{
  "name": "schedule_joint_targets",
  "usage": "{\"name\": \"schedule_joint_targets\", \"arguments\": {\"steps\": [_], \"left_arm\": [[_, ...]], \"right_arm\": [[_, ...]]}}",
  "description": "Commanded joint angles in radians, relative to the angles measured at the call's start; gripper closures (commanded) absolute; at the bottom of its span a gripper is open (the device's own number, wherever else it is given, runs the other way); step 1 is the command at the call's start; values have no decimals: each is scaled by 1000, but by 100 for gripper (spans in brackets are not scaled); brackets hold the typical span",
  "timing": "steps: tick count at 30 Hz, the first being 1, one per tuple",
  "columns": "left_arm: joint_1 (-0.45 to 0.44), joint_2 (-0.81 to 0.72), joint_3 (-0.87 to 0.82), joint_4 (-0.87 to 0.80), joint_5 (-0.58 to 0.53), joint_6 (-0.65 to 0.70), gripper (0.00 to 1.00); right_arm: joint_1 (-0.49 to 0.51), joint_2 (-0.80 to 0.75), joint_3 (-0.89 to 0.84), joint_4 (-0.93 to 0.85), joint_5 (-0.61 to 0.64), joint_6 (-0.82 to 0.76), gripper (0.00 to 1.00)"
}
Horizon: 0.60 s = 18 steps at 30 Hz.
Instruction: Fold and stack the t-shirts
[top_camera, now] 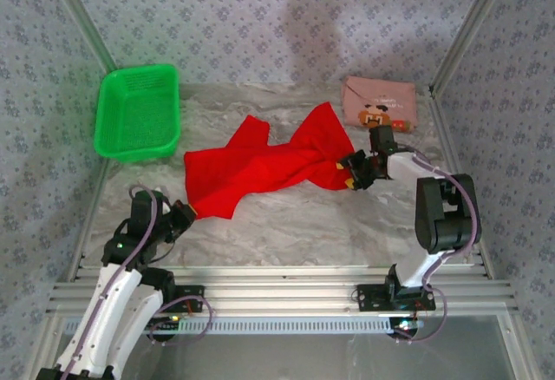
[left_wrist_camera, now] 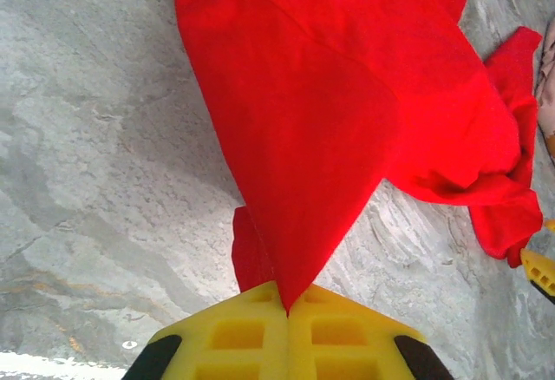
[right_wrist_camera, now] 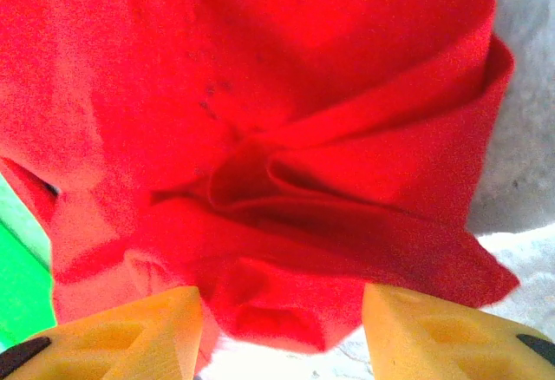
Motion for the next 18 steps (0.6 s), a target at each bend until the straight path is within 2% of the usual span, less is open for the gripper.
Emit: {"name": "schedule_joint_targets", "arguments": {"steps": [1,5,9,11,13,16,18], "left_arm": [[-6,-10,50,-42,-17,33,100],[-6,-11,46,-46,-17,36,100],[-6,-8,56,-38,-15,39,100],[-6,0,74,-45,-19,50,100],[-4,10,105,-61,-36,67,100],[15,60,186,-21,-26,93,100],[45,149,284,19,2,130,100]], "right_arm": [[-14,46,4,68,2,65,46],[-13,122,52,90,-4,71,50],[1,189,116,85,-38,72,75],[-3,172,133,51,-26,60,92],[-13,117,148,27,-1,32,100],[-22,49,222,1,-9,-49,100],[-25,35,346,-33,-41,-123,100]]}}
